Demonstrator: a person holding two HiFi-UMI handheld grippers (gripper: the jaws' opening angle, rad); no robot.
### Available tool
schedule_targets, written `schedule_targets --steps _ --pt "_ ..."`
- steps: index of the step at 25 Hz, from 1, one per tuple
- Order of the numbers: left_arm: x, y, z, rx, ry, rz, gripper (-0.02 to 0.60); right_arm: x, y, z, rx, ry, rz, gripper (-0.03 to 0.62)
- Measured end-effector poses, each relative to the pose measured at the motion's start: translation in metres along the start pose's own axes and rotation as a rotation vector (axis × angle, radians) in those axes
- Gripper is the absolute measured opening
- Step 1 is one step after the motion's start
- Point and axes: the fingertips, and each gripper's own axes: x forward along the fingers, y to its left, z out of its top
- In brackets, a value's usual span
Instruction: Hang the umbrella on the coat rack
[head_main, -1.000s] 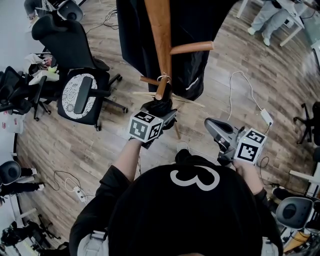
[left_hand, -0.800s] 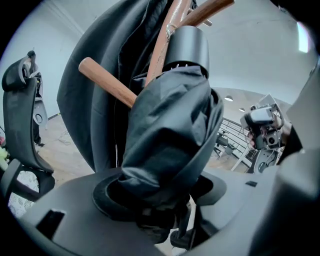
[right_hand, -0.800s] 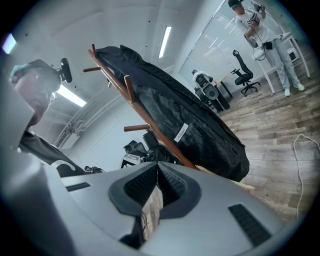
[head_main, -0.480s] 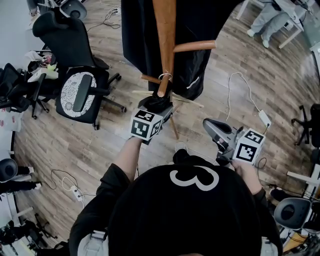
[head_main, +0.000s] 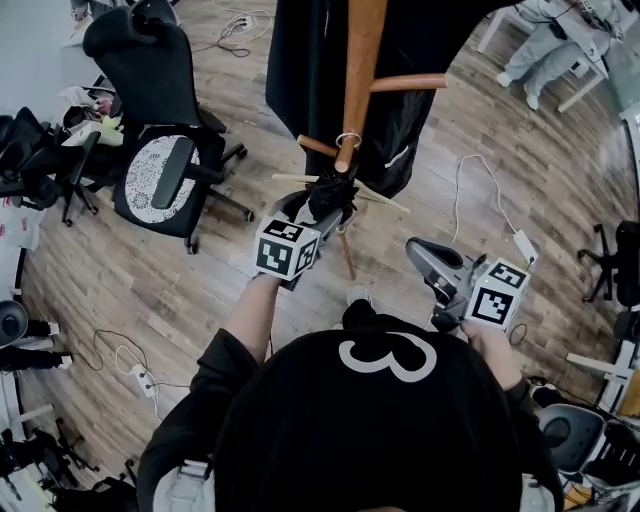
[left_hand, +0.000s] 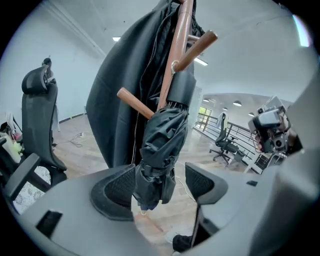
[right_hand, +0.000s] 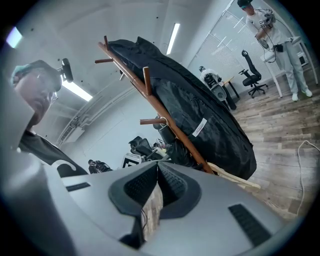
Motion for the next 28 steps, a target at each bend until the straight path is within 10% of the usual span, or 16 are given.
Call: schedule_targets --steps 12,21,28 --pt "-0.116 -0.079 0.002 -0.137 -0.115 -0.2 0.292 -0.002 0.068 -0.023 -0.095 -0.007 0.055 0.028" --pt "-0.198 -0.177 0.03 -0.12 -0.252 -0.481 0.1 -0.025 0.119 -0.035 -0.136 -0.038 0.132 0.027" --pt "-0.23 -0.229 0.034 -0.04 -0.301 -0.464 0.018 -0.057 0.146 -0.043 -0.176 -0.051 0.197 0.026"
